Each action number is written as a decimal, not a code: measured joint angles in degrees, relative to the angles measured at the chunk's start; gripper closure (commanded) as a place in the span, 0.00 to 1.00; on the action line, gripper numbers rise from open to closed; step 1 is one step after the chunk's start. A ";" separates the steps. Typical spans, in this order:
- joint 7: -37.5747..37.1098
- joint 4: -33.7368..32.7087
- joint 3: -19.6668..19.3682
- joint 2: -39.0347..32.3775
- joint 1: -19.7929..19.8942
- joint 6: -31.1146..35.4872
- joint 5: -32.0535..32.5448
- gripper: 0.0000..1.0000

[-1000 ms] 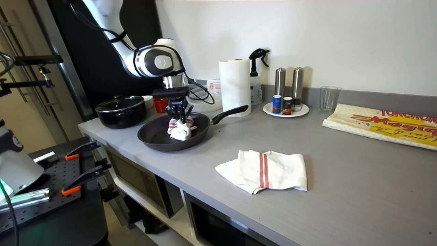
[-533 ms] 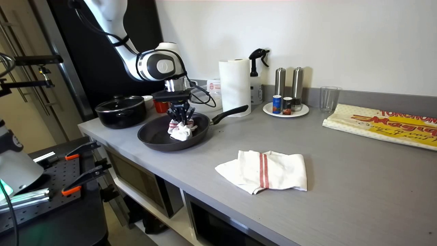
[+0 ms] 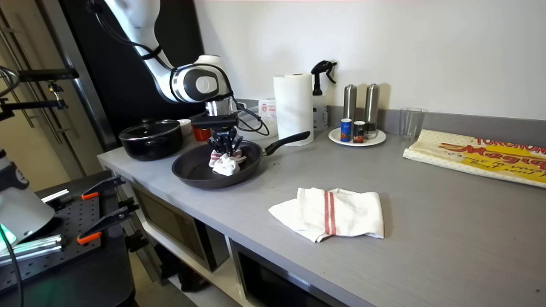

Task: Use the left towel to wipe the pan

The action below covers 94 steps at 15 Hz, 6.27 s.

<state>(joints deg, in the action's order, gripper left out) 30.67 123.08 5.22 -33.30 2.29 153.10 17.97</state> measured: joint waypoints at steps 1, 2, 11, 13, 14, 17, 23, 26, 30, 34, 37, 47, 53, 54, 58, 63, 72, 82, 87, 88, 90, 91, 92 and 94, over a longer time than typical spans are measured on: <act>0.00 0.11 -0.01 -0.23 -0.23 0.24 0.32 0.97; -0.01 0.40 -0.03 -0.28 -0.49 0.72 0.81 0.97; -1.42 8.06 -1.77 2.28 -4.91 10.50 9.22 0.97; -2.46 10.63 -2.93 3.23 -6.69 13.24 11.78 0.97; -3.01 11.94 -3.75 3.68 -7.73 14.70 13.05 0.97; -5.16 15.49 -6.74 4.87 -10.90 18.86 16.53 0.97; -6.91 20.37 -11.08 6.45 -14.60 23.41 18.31 0.97; -7.31 22.42 -12.24 7.19 -14.60 24.67 18.26 0.97; -8.30 24.83 -14.08 8.33 -13.78 24.83 18.16 0.97; -8.41 25.84 -14.35 8.70 -10.96 25.42 17.91 0.97; -8.52 25.89 -15.02 8.50 -9.61 26.48 17.91 0.97; -12.09 22.50 -20.45 5.05 -9.37 32.47 16.80 0.97; -12.63 20.97 -10.12 4.57 3.45 32.47 9.13 0.97; -12.63 20.65 -8.36 4.40 5.69 32.48 8.05 0.97; -12.66 18.89 -3.84 3.39 12.04 32.47 5.17 0.97; -12.70 14.96 -1.35 1.38 16.71 32.21 2.53 0.97; -12.70 3.86 -1.33 -3.96 15.33 29.36 0.99 0.97; -12.65 -7.86 -1.94 -9.47 10.80 24.49 0.99 0.97; -10.04 -7.40 -0.50 -10.03 10.69 27.26 1.32 0.97; -9.36 -6.70 -0.02 -10.03 10.68 28.60 1.62 0.97; -8.07 -4.82 0.97 -9.99 10.58 31.90 2.63 0.97; -7.67 -3.77 1.43 -9.95 10.53 33.57 3.48 0.97; -7.29 -2.57 1.94 -9.84 10.50 35.20 4.71 0.97; -6.69 -0.08 2.77 -9.48 10.28 38.01 7.40 0.97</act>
<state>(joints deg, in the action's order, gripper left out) 23.97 122.99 7.99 -42.78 12.57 191.10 25.37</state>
